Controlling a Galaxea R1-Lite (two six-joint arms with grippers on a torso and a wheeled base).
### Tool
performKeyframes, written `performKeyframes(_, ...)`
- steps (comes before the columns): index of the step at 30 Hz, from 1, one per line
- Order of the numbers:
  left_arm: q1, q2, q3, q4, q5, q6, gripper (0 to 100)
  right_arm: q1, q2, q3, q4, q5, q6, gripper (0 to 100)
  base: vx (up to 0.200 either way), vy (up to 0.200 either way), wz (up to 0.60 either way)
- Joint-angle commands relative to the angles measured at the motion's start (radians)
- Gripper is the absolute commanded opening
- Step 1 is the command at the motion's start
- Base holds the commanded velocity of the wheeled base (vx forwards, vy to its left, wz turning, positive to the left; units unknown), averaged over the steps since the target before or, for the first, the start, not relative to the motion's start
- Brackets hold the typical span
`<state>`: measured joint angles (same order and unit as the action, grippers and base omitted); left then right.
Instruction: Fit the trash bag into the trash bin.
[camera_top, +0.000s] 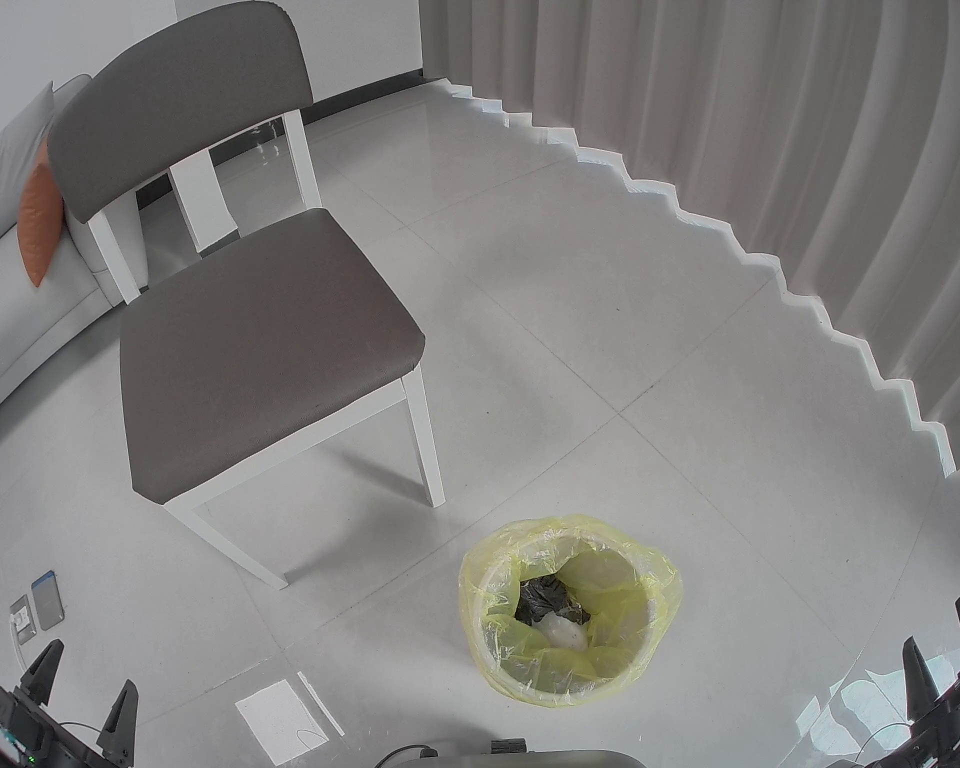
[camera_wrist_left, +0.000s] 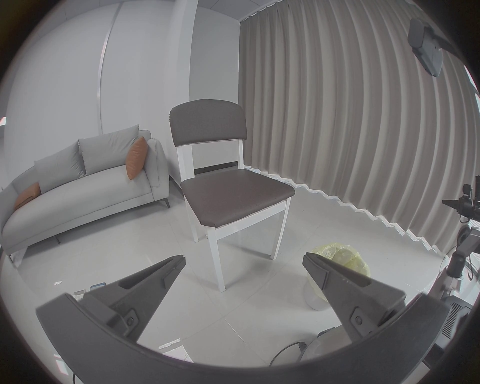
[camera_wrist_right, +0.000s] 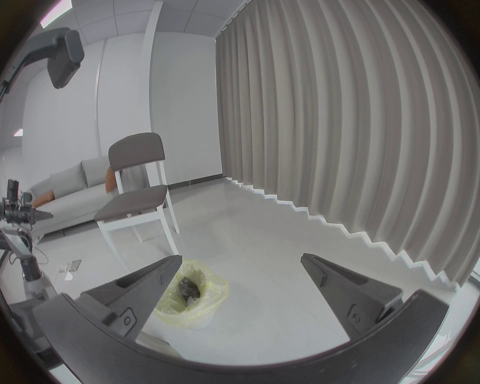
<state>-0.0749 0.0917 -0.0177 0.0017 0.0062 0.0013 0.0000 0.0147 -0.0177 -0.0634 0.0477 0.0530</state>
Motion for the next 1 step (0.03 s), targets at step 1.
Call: performKeyframes(1,0.000,0.003,0.018,0.000,0.001,-0.001,100,0.000,-0.007,0.016,0.001,-0.008,-0.024,100,0.000,0.000,0.00)
